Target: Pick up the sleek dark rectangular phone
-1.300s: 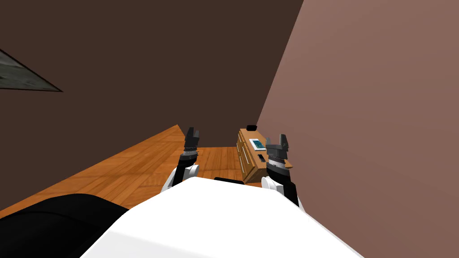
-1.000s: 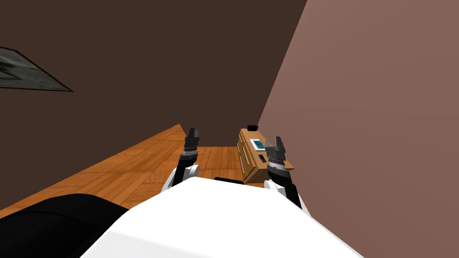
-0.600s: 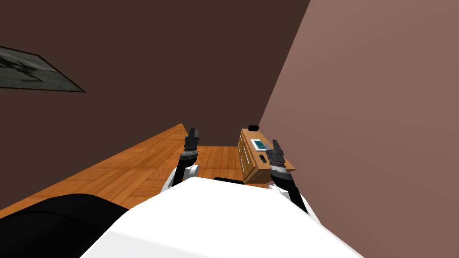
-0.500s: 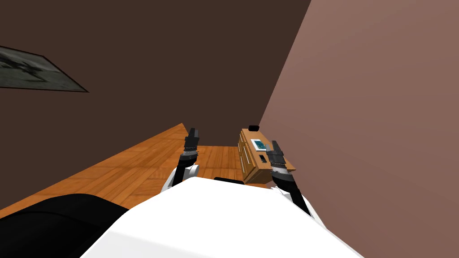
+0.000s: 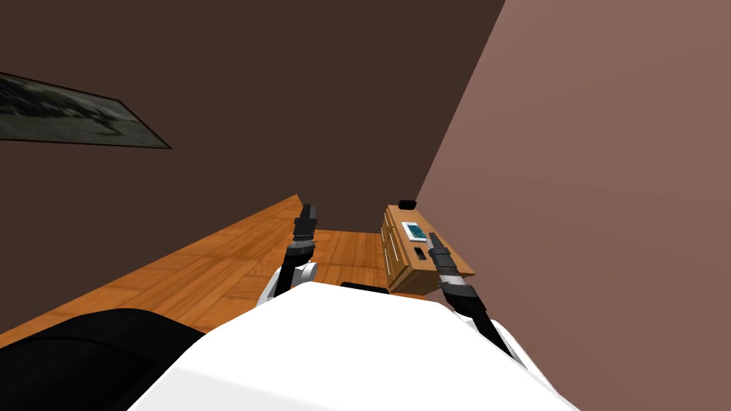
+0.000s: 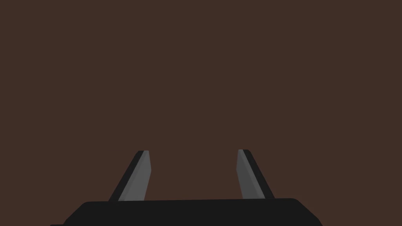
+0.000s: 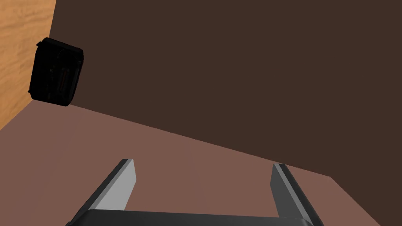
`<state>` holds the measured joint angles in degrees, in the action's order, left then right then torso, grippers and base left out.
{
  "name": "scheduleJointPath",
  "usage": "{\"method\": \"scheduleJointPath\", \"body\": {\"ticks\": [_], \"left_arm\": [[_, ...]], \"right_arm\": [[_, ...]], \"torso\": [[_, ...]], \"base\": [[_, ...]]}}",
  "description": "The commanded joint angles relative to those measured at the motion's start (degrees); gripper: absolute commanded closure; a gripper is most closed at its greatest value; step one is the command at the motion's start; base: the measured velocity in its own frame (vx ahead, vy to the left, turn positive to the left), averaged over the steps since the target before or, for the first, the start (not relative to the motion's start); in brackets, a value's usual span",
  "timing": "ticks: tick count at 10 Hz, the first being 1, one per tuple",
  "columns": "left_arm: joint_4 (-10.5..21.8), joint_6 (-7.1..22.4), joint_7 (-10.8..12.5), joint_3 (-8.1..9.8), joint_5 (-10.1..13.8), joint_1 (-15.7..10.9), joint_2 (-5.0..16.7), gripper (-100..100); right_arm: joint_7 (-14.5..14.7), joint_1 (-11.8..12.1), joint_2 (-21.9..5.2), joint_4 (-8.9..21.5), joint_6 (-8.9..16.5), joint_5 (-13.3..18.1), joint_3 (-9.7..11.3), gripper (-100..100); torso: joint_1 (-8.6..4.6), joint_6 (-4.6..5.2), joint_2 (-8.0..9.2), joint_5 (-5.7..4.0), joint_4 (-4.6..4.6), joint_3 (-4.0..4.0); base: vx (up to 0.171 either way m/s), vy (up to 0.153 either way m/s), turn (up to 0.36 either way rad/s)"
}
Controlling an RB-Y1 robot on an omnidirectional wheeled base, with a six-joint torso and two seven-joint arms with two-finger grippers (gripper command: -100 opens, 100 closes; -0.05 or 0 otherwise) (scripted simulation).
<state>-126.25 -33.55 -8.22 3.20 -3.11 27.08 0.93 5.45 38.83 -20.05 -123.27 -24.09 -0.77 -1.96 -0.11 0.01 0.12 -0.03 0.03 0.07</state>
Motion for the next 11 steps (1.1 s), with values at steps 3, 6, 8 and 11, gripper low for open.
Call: {"method": "scheduleJointPath", "body": {"ticks": [3,6,8,11], "left_arm": [[0.0,0.0,0.0,0.0,0.0,0.0,0.0,0],[0.0,0.0,0.0,0.0,0.0,0.0,0.0,0],[0.0,0.0,0.0,0.0,0.0,0.0,0.0,0],[0.0,0.0,0.0,0.0,0.0,0.0,0.0,0]], "right_arm": [[1.1,2.6,-6.0,3.6,0.2,1.4,-2.2,-100],[2.2,5.0,-11.0,6.7,0.7,2.7,-4.1,-100],[2.8,6.2,-13.5,8.3,0.9,3.4,-5.0,-100],[3.8,8.6,-18.4,11.3,1.4,4.6,-6.3,-100]], "torso": [[0.01,0.0,0.03,0.0,0.0,0.01],[-0.02,-0.01,0.0,0.0,0.0,0.0],[0.03,-0.01,-0.04,0.01,-0.01,-0.03],[0.05,0.0,-0.12,0.01,-0.02,-0.06]], "base": [[-0.035,-0.011,0.101],[-0.029,-0.017,0.098],[-0.017,-0.005,0.082],[-0.007,-0.004,0.085]]}}
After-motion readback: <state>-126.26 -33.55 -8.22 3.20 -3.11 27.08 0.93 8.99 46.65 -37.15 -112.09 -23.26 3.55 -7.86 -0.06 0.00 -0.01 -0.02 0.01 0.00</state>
